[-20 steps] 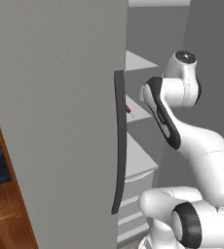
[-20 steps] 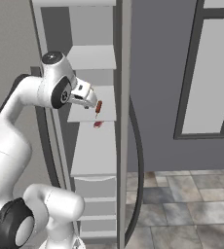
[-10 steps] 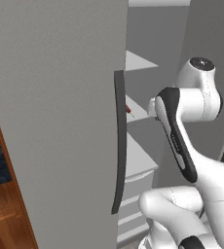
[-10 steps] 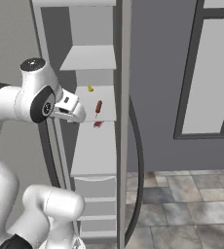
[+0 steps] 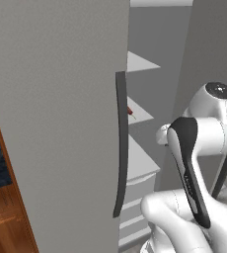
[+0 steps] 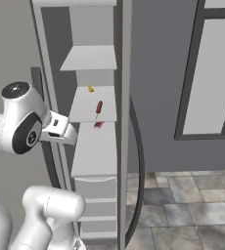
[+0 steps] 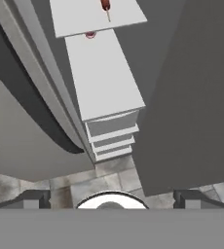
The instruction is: Store the hot dog in the freezer for long-term storage. Close the freezer door after placing the cooked food.
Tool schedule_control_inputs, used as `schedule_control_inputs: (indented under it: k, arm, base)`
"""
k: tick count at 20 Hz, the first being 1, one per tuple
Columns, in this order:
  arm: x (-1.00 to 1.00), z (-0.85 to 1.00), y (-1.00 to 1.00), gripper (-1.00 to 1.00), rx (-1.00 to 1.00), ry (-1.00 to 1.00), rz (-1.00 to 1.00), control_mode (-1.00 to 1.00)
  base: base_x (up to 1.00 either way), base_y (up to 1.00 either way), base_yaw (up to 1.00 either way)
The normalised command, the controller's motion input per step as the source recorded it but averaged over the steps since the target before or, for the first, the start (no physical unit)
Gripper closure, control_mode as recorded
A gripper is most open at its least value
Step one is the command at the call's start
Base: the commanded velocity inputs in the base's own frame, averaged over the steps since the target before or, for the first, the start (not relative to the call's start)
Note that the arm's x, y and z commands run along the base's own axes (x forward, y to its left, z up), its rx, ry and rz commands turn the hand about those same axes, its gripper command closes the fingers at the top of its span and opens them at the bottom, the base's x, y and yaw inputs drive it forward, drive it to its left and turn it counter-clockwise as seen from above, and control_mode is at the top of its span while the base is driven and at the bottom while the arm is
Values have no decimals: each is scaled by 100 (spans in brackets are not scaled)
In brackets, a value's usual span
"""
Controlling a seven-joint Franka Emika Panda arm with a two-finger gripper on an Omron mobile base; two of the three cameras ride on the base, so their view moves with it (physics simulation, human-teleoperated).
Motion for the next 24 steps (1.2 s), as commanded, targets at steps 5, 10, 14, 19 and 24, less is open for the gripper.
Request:
schedule_control_inputs:
  k: [5,10,14,19,24]
  arm:
    - [-21,-18,27,-100,-1,19,7,-100]
    - [-9,-33,14,-100,0,13,0,-100]
    - [-2,-45,0,-100,0,13,0,-100]
    - [0,-12,0,-100,0,3,0,-100]
    - [0,0,0,-100,0,0,0,-100]
  base:
    - [0,0,0]
    - [0,0,0]
    - [0,0,0]
    - [0,0,0]
    - [0,0,0]
